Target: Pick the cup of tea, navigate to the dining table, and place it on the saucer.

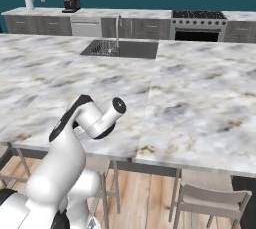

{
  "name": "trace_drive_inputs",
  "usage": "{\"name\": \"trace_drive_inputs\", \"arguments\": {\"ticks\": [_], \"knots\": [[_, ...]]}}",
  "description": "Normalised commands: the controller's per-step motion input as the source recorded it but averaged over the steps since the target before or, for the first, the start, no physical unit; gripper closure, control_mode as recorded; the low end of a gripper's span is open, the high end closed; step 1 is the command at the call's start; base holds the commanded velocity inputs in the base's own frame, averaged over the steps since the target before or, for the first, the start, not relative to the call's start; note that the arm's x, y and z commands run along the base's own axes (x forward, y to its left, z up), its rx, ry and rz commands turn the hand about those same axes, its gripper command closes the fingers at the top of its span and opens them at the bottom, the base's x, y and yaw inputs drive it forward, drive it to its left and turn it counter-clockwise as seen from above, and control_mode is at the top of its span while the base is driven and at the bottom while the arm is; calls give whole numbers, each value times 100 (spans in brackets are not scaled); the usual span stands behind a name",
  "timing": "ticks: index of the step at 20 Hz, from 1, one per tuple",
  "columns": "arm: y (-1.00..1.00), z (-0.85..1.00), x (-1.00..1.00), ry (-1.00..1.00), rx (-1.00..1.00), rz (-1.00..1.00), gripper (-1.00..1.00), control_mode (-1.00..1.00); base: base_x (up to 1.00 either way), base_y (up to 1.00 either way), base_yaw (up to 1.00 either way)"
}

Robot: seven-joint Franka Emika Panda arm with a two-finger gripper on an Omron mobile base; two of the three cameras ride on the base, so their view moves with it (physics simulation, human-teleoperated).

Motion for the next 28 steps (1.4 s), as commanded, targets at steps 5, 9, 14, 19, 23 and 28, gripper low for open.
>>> {"name": "trace_drive_inputs", "arguments": {"ticks": [5, 9, 14, 19, 23, 28], "knots": [[0, -17, 22, 0, 0, 7, 100, -100, 0, 0, 0], [0, -15, 24, 0, 0, 5, 100, -100, 0, 0, 0], [0, -13, 27, 0, 0, 3, 100, -100, 0, 0, 0], [0, -16, 27, 0, 0, 1, 100, -100, 0, 0, 0], [0, -20, 21, 0, 0, 1, 100, -100, 0, 0, 0], [0, -22, 20, 0, 0, 1, 100, -100, 0, 0, 0]]}}
